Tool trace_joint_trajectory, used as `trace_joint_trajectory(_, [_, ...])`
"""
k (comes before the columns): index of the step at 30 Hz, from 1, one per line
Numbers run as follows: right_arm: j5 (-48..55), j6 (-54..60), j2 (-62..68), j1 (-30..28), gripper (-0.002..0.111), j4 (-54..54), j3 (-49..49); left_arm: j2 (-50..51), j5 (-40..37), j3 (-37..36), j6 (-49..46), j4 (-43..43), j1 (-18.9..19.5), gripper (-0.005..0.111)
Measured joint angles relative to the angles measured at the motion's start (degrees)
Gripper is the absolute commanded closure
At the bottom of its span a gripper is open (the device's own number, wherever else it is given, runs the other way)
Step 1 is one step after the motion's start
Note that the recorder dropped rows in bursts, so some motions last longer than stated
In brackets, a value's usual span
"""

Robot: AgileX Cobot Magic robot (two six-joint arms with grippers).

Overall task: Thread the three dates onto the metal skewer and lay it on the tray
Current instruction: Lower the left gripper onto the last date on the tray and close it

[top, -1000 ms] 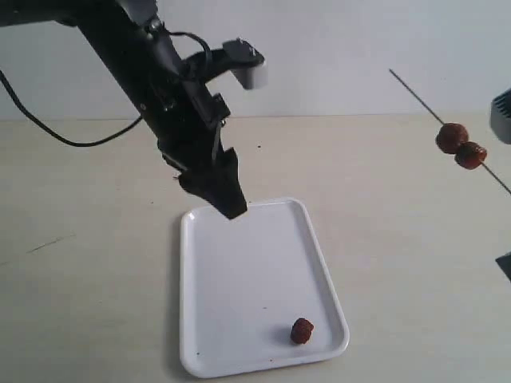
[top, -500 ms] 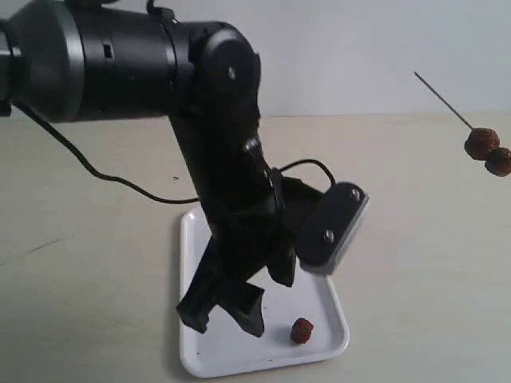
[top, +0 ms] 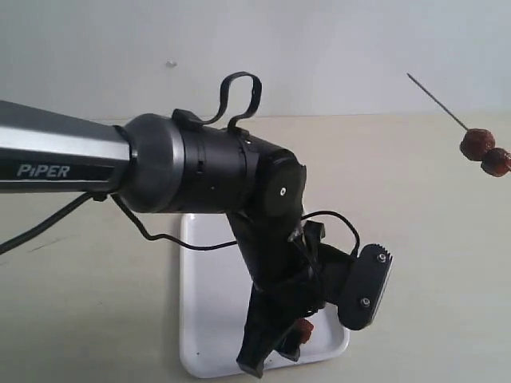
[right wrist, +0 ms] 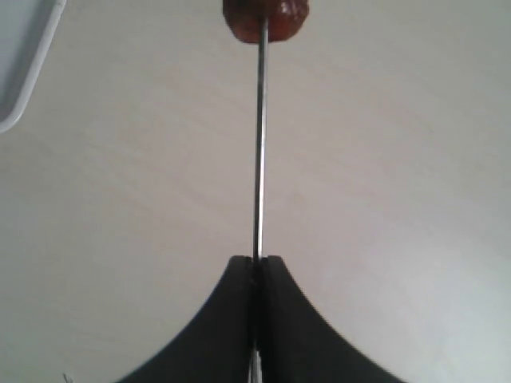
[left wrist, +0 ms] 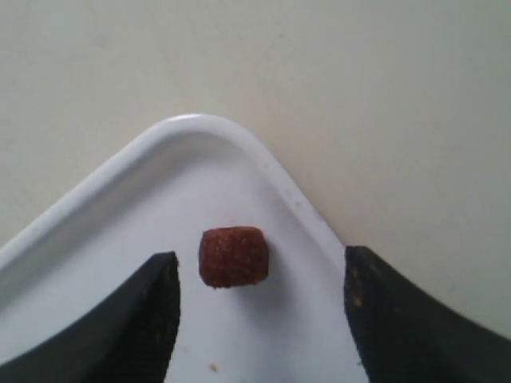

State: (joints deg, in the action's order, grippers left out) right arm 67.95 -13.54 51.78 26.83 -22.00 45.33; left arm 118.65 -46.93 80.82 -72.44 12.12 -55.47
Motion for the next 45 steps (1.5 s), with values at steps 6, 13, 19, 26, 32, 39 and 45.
trace_joint_trajectory(6, [0.0,0.1,0.0,0.0,0.108,0.0,0.0,0.3,3.8,0.0,0.2,-2.1,0.0,0.048])
trace_joint_trajectory(13, [0.0,0.1,0.0,0.0,0.108,0.0,0.0,2.5,3.9,0.0,0.2,-3.4,0.0,0.048])
trace_joint_trajectory(19, [0.0,0.5,0.0,0.0,0.108,0.0,0.0,3.5,5.3,0.0,0.5,-4.2,0.0,0.048])
trace_joint_trajectory(26, [-0.2,0.9,0.0,0.0,0.108,-0.2,0.0,3.8,5.7,0.0,0.5,-4.2,0.0,0.073])
trace_joint_trajectory(32, [-0.2,0.9,0.0,0.0,0.108,-0.2,0.0,3.8,5.8,0.0,0.6,-4.2,0.0,0.072])
trace_joint_trajectory(39, [-0.2,0.9,0.0,0.0,0.108,-0.2,0.0,3.8,5.8,0.0,0.6,-4.2,0.0,0.073])
trace_joint_trajectory(45, [-0.2,0.9,0.0,0.0,0.108,-0.2,0.0,3.8,5.8,0.0,0.6,-4.2,0.0,0.073])
